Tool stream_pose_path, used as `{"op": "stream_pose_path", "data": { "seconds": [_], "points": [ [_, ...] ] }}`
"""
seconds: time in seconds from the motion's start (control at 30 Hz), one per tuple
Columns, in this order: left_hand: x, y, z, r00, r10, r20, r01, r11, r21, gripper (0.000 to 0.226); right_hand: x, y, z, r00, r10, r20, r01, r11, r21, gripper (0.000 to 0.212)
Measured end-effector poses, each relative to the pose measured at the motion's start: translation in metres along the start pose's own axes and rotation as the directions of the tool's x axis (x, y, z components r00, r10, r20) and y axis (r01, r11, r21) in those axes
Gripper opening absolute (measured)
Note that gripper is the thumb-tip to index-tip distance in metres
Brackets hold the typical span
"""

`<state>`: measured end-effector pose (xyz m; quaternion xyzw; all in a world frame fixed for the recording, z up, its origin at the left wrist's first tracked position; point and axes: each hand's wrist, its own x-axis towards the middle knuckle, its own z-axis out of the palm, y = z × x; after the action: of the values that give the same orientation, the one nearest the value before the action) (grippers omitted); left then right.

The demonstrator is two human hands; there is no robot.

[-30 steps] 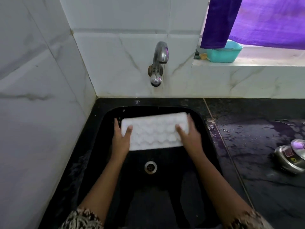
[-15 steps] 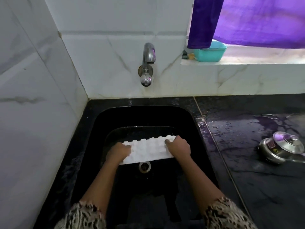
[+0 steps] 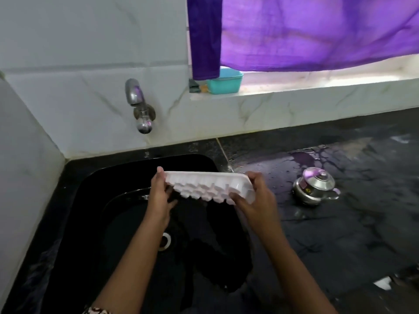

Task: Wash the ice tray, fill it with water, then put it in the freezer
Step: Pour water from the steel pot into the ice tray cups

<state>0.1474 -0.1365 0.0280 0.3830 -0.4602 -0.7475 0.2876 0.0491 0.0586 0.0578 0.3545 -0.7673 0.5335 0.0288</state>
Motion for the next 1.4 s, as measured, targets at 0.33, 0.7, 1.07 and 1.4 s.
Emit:
{"op": "stream_pose_path", "data": {
  "seconds": [0.33,0.7,1.07,1.4],
  "points": [
    [-0.066,-0.071,0.079,0.990,-0.108,-0.087,0.105,0.994,-0.034,0.023,-0.063,0.123,-0.117,0.994,-0.097,-0.044,0.082,0.960,-0.267,0.036],
    [-0.135,-0.147,0.101,0.992,0.065,0.111,-0.108,0.888,0.448,0.059,-0.042,0.192,-0.194,0.966,0.024,0.257,0.014,0.990,-0.143,0.046],
    [-0.150,-0.171,0.118,0.968,0.236,0.083,-0.221,0.649,0.728,0.089,-0.021,0.212,-0.233,0.790,0.065,0.609,0.055,0.983,-0.176,0.063],
    [-0.155,-0.173,0.127,0.950,0.309,0.043,-0.223,0.575,0.787,0.086,0.037,0.206,-0.185,0.822,0.550,0.150,-0.570,0.802,0.181,0.039]
  ]
}}
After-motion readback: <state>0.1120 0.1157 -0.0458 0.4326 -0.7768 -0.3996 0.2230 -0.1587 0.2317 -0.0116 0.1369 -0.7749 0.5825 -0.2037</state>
